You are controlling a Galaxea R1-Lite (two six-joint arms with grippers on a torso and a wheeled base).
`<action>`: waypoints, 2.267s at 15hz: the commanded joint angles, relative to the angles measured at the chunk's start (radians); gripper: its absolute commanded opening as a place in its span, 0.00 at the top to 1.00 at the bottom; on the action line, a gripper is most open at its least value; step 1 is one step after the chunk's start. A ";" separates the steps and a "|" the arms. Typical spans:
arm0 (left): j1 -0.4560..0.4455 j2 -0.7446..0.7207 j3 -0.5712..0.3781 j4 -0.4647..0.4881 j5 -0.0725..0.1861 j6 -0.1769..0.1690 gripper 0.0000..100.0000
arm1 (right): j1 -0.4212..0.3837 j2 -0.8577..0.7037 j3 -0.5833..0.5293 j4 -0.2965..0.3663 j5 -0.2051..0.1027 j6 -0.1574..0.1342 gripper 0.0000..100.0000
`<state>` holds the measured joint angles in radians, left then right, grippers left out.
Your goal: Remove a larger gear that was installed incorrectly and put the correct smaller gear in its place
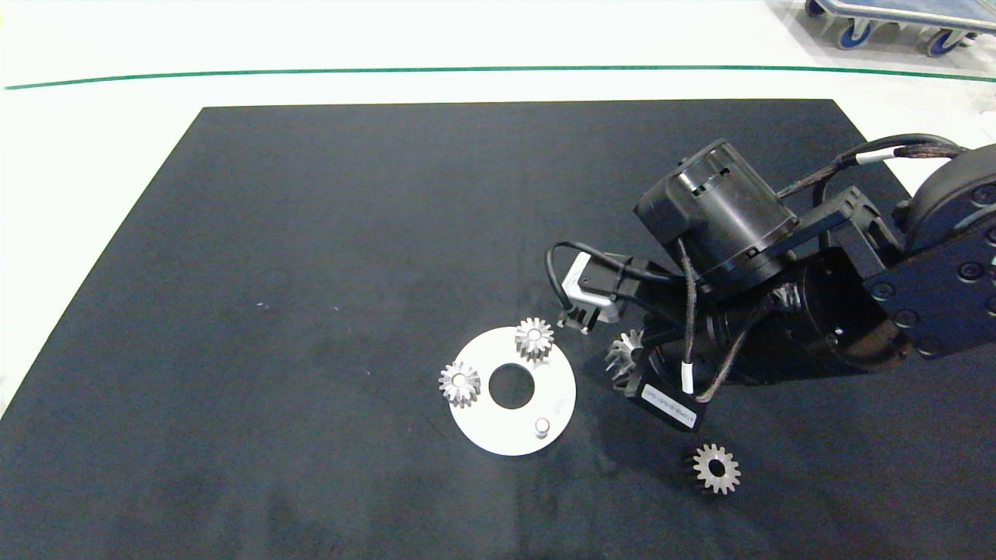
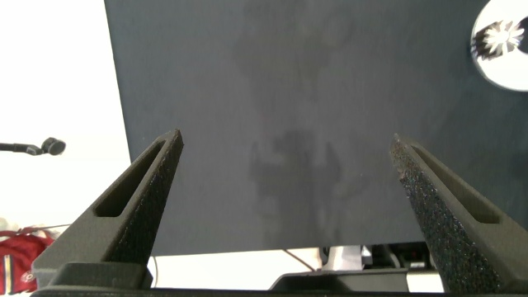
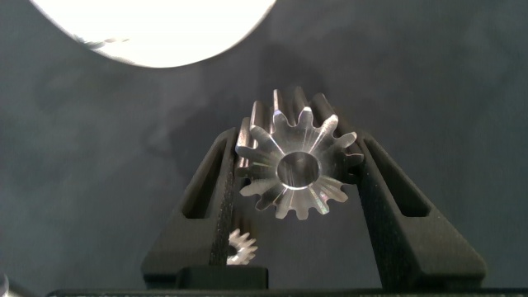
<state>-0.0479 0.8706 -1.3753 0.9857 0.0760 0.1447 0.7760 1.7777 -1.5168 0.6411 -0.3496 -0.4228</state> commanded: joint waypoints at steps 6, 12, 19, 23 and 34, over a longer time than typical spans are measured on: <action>0.000 -0.002 0.004 0.002 0.001 0.004 0.00 | -0.090 0.002 0.086 -0.035 0.023 0.015 0.69; 0.000 -0.004 0.004 0.002 0.001 0.004 0.00 | -0.122 0.002 0.101 -0.038 0.060 0.018 0.69; 0.000 -0.004 0.004 0.001 0.001 0.004 0.00 | -0.144 0.000 0.158 -0.086 0.063 0.018 0.69; 0.000 -0.004 0.004 0.001 0.001 0.004 0.00 | -0.147 0.000 0.164 -0.100 0.063 0.018 0.69; 0.000 -0.007 0.004 -0.002 0.001 0.004 0.00 | -0.142 -0.004 0.182 -0.101 0.063 0.016 0.00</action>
<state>-0.0474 0.8630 -1.3715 0.9779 0.0760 0.1481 0.6326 1.7747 -1.3379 0.5372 -0.2855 -0.4040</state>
